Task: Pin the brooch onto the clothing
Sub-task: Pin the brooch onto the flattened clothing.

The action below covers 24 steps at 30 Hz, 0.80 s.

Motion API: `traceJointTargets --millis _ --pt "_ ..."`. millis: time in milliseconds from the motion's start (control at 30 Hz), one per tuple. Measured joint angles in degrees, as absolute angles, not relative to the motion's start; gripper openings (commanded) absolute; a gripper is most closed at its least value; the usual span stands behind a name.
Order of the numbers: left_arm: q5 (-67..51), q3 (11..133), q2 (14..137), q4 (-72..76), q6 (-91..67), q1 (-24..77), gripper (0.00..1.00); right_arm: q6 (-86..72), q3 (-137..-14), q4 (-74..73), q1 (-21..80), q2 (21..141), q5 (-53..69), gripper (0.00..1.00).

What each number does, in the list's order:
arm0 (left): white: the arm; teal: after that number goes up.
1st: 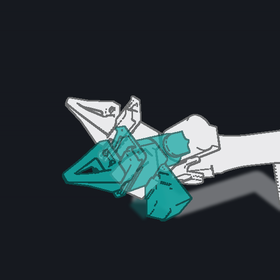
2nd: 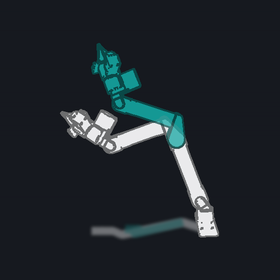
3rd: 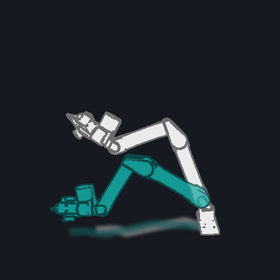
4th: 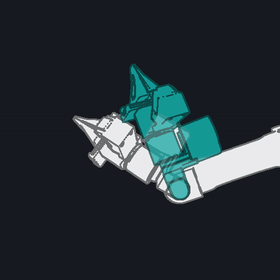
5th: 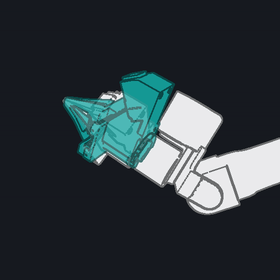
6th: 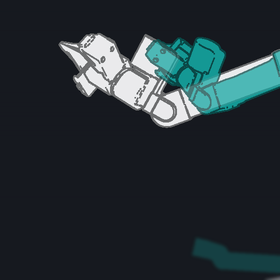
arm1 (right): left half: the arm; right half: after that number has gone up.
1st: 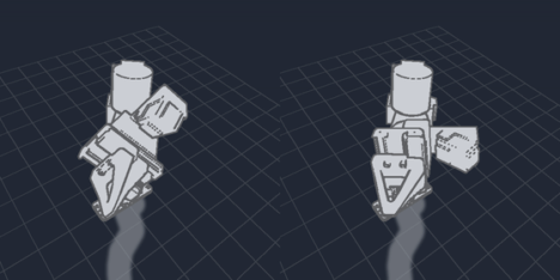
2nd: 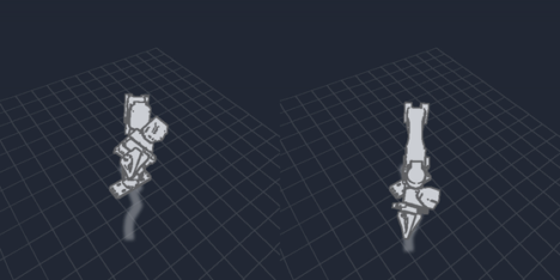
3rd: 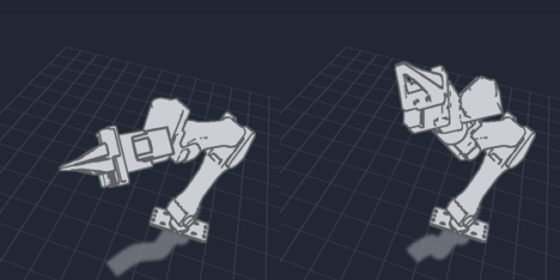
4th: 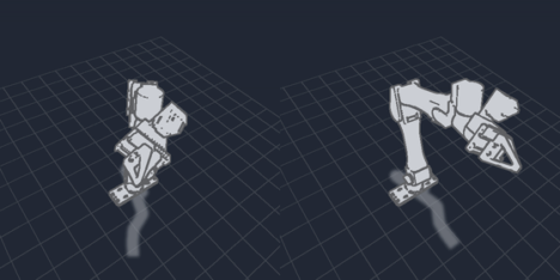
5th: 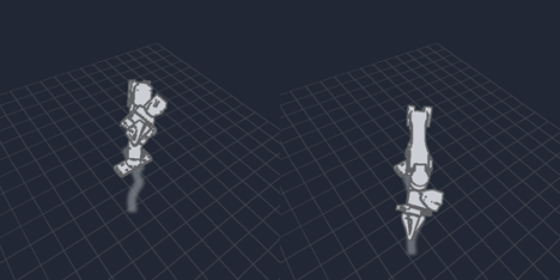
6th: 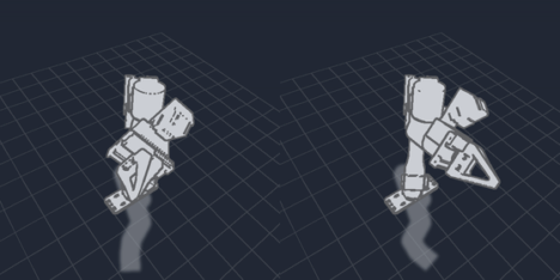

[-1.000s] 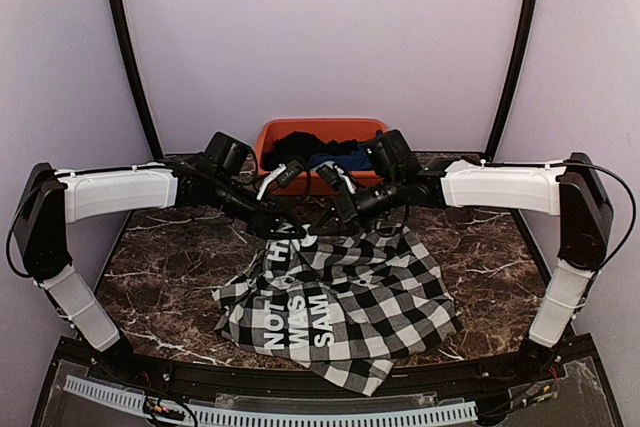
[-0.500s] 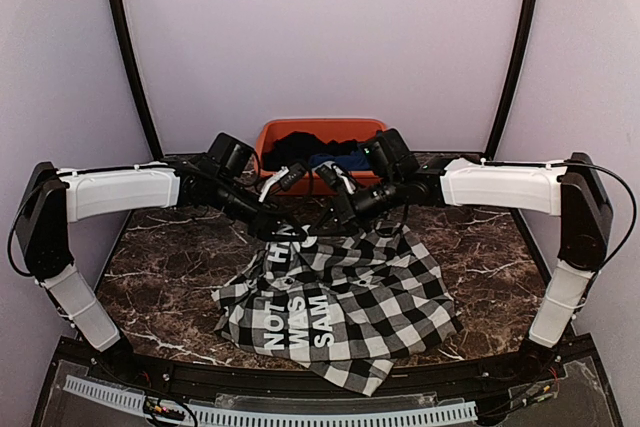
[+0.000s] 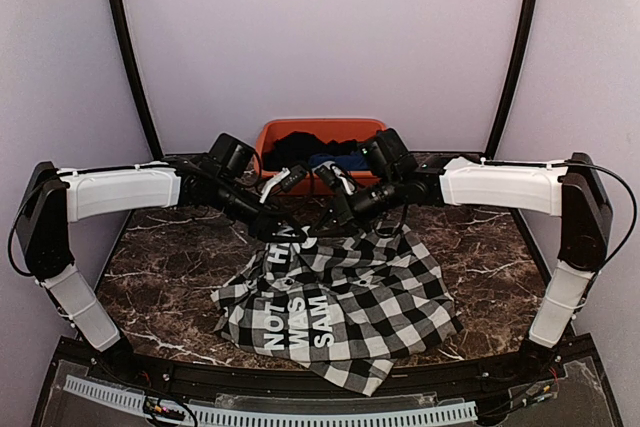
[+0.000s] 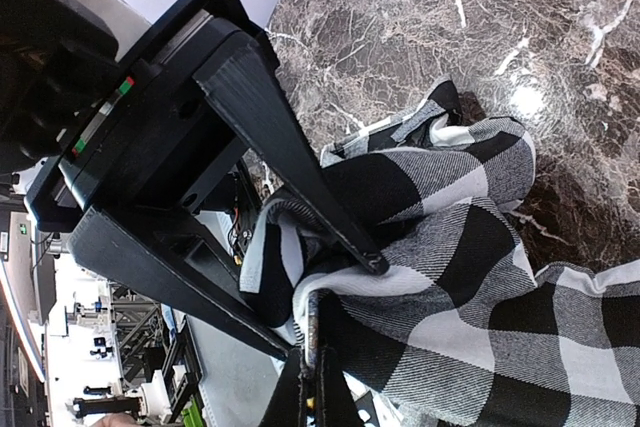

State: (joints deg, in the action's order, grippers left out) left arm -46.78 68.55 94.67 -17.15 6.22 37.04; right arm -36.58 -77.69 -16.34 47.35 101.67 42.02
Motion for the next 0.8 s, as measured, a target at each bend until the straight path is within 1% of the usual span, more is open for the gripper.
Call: traceJointTargets --millis 400,800 --pt "-44.86 69.63 94.87 -19.16 7.18 37.50 0.37 -36.91 -77.78 -16.43 47.40 101.69 42.17 0.00" --pt "-43.18 70.37 94.87 -20.58 8.58 37.67 0.37 -36.84 -77.93 -16.95 47.40 101.69 41.87 0.00"
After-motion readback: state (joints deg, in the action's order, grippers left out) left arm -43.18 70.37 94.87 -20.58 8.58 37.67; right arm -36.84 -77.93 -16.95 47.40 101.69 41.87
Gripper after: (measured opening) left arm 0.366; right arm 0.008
